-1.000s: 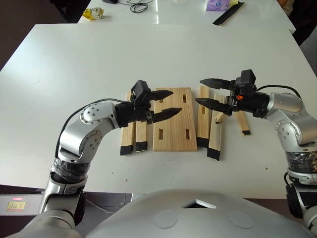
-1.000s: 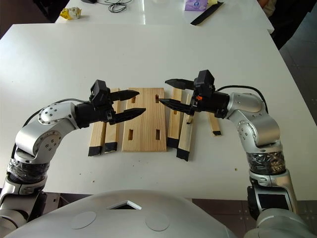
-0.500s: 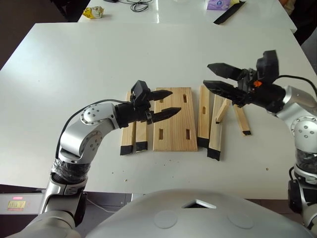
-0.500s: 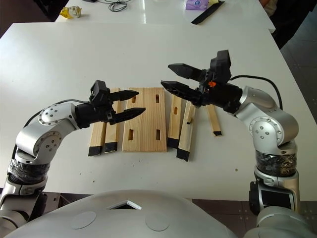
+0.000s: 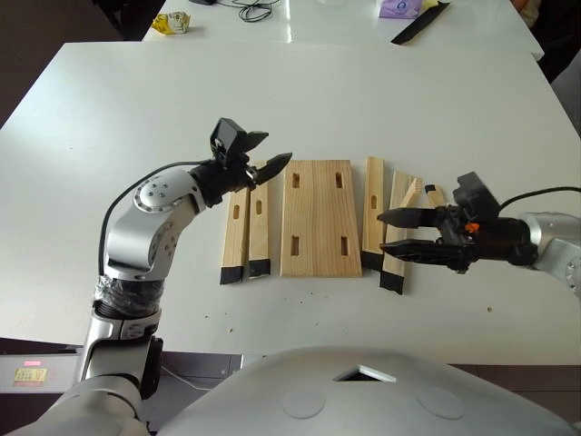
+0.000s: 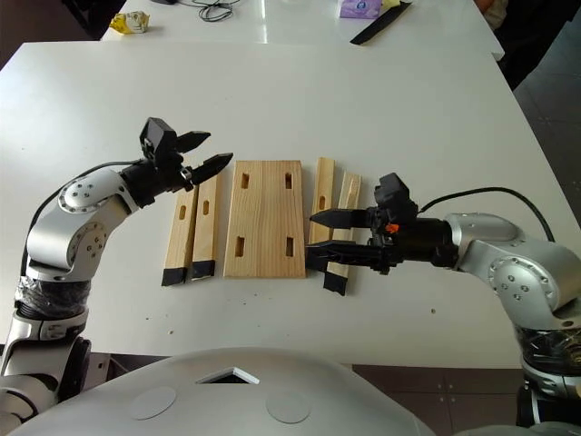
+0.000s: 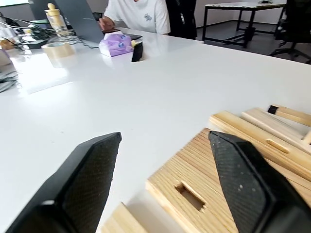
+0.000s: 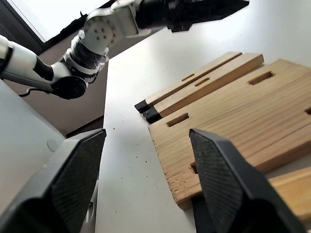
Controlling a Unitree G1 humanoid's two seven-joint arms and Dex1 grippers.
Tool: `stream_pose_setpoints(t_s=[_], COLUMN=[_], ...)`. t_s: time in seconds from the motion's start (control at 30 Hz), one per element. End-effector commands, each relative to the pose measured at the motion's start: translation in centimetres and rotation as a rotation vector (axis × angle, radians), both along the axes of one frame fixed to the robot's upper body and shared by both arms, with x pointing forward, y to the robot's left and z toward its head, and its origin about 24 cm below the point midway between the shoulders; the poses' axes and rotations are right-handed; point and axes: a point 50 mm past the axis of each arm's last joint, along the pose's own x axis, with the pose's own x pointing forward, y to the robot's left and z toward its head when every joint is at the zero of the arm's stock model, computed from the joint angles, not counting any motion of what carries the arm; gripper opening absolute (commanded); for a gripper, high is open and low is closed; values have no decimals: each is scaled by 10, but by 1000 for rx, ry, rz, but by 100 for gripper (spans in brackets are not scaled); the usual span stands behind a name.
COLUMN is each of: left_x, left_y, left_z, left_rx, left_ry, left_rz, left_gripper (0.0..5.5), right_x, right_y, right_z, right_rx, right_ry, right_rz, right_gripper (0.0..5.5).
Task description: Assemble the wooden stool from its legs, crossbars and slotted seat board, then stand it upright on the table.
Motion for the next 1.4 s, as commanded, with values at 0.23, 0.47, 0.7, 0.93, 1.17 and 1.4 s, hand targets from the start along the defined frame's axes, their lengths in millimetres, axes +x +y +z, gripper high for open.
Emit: stream_pose_setpoints(t_s=[0.23,0.47,0.7,0.93,1.17,1.4], left_x=[3,3,1,-1,-5,-13], left_y=[3,3,4,4,5,10], left_z=[7,8,6,4,1,-1], left_rx=[-6,-23,-28,-37,-47,-54], left_ry=[-8,-14,-8,-6,-1,2], left_rz=[26,19,24,34,46,83], left_gripper=[332,332,332,332,332,332], right_x=[-26,-31,-20,-16,-1,5], right_y=[-2,-21,-32,-37,-33,-25], right_z=[-34,-61,-64,-50,-17,15], right_rx=[-130,-303,-345,-328,-272,-370], right_ry=[-13,-1,-38,-68,-189,-336], right_rz=[119,157,119,113,20,-274], right_gripper=[316,316,316,316,316,316])
